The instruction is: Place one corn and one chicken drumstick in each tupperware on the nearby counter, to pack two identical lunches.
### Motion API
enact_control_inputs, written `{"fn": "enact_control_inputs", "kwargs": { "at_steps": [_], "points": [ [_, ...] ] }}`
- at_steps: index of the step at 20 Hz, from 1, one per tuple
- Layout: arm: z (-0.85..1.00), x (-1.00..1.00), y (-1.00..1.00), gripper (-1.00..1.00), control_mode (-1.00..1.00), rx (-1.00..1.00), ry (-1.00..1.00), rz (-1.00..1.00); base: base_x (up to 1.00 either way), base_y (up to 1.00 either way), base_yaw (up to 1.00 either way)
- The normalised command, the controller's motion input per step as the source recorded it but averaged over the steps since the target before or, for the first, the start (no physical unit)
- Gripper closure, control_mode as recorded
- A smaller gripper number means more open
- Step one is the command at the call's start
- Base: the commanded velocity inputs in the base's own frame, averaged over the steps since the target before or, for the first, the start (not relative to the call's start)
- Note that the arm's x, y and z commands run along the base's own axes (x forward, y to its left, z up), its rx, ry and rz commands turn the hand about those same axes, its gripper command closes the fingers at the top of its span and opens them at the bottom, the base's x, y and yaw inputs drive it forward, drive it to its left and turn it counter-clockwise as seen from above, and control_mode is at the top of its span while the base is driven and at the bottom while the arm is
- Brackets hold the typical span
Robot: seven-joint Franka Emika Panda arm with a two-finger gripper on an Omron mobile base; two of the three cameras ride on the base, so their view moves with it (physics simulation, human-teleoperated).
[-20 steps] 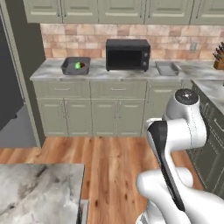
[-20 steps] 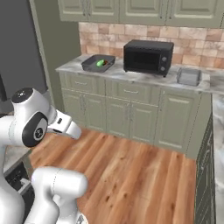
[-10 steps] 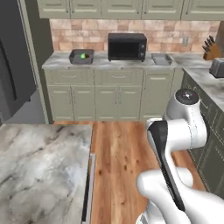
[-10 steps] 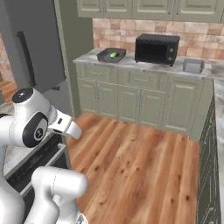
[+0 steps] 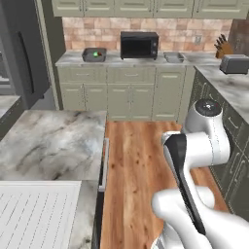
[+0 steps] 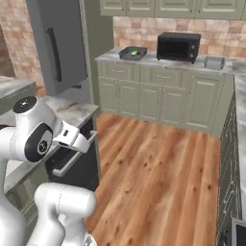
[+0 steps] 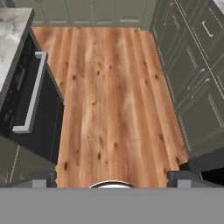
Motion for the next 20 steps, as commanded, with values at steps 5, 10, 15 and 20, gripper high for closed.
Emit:
{"fn": "enact_control_inputs", "kwargs": {
  "at_steps": [5,10,15,20],
  "points": [
    [0.0,0.0,0.0,-1.0,1.0,0.0,0.0,0.0,-1.0,0.44,0.0],
    [0.0,0.0,0.0,-1.0,1.0,0.0,0.0,0.0,-1.0,0.47,0.0],
    [0.0,0.0,0.0,-1.0,1.0,0.0,0.0,0.0,-1.0,0.47,0.0],
    [0.0,0.0,0.0,-1.0,1.0,0.0,0.0,0.0,-1.0,0.45,0.0]
  ]
}}
